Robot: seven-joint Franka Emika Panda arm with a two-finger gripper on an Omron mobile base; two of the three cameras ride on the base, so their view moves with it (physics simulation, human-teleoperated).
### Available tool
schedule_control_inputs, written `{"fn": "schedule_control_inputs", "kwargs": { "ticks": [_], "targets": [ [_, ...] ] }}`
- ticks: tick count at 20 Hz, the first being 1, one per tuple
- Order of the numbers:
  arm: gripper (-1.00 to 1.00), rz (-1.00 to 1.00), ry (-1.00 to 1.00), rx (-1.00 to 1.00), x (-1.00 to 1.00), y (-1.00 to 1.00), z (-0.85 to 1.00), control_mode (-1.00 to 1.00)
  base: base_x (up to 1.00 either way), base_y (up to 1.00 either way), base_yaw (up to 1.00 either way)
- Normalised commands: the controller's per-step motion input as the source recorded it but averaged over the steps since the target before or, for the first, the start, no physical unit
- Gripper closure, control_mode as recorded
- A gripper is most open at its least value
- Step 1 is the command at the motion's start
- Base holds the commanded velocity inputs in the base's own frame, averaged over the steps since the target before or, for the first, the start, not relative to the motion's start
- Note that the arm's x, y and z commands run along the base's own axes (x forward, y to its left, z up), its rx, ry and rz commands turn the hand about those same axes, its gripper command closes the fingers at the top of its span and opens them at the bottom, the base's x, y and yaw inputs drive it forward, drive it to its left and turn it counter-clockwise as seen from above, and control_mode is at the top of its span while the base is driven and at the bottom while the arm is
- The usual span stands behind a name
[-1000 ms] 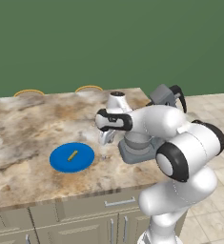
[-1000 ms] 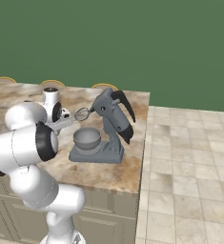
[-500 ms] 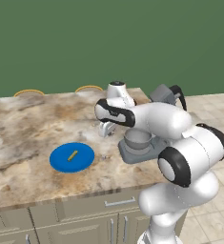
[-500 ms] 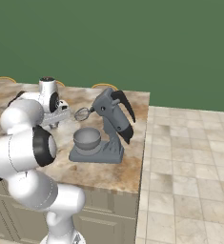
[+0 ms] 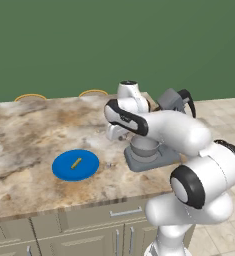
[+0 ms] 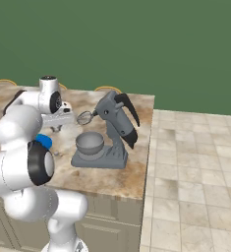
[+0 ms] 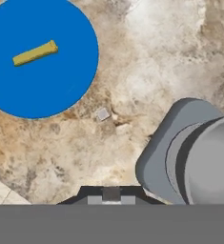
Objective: Add butter and sugar cubes to the stand mixer bowl and then turn on the stand mixer to begin making frosting.
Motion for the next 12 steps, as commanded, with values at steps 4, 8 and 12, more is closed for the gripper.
{"fn": "schedule_control_inputs", "kwargs": {
  "ticks": [4,8,12],
  "targets": [
    [1.0,-0.27,0.0,0.0,-0.31,-0.31,0.01,-1.0,0.0,0.0,0.0],
    [1.0,-0.27,0.0,0.0,-0.16,-0.42,0.17,-1.0,0.0,0.0,0.0],
    [1.0,-0.26,0.0,0.0,-0.08,-0.37,0.21,-1.0,0.0,0.0,0.0]
  ]
}}
